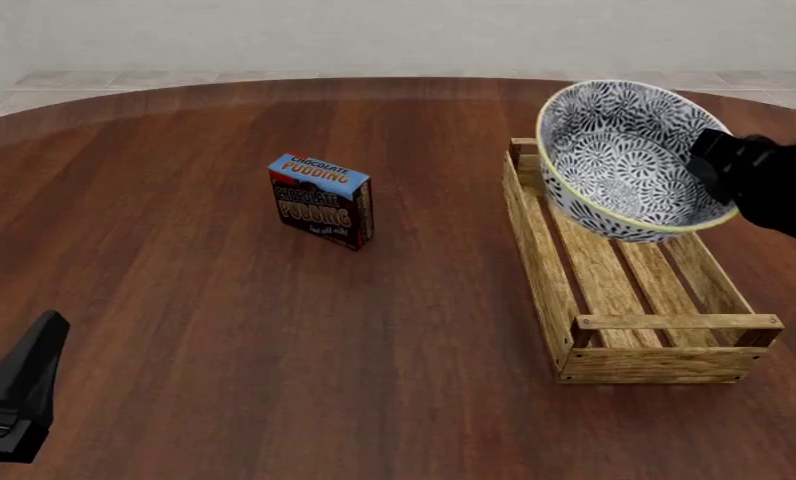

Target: Pick up the bowl on the left and put it in the tray.

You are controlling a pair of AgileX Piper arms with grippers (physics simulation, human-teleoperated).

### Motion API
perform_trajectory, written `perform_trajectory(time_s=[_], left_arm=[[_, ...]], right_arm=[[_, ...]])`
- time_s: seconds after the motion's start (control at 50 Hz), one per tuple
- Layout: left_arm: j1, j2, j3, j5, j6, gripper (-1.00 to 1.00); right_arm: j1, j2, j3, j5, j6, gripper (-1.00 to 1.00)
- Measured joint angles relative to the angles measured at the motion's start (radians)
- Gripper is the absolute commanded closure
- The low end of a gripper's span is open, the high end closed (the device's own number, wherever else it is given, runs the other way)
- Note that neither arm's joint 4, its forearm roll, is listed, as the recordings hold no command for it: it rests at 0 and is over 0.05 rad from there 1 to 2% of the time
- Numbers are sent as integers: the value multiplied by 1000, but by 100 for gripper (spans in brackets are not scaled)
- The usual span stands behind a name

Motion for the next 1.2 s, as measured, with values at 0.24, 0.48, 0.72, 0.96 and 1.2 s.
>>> perform_trajectory(time_s=[0.24,0.48,0.72,0.96,1.2], left_arm=[[0,0,0,0,1,-100],[1,0,0,-2,3,-100],[1,0,0,-2,3,-100],[1,0,0,1,3,-100],[1,0,0,2,4,-100]], right_arm=[[-21,3,27,-24,10,100],[-42,16,57,-56,19,100],[-56,32,87,-90,28,100],[-63,53,118,-131,38,100],[-72,79,146,-172,48,100]])
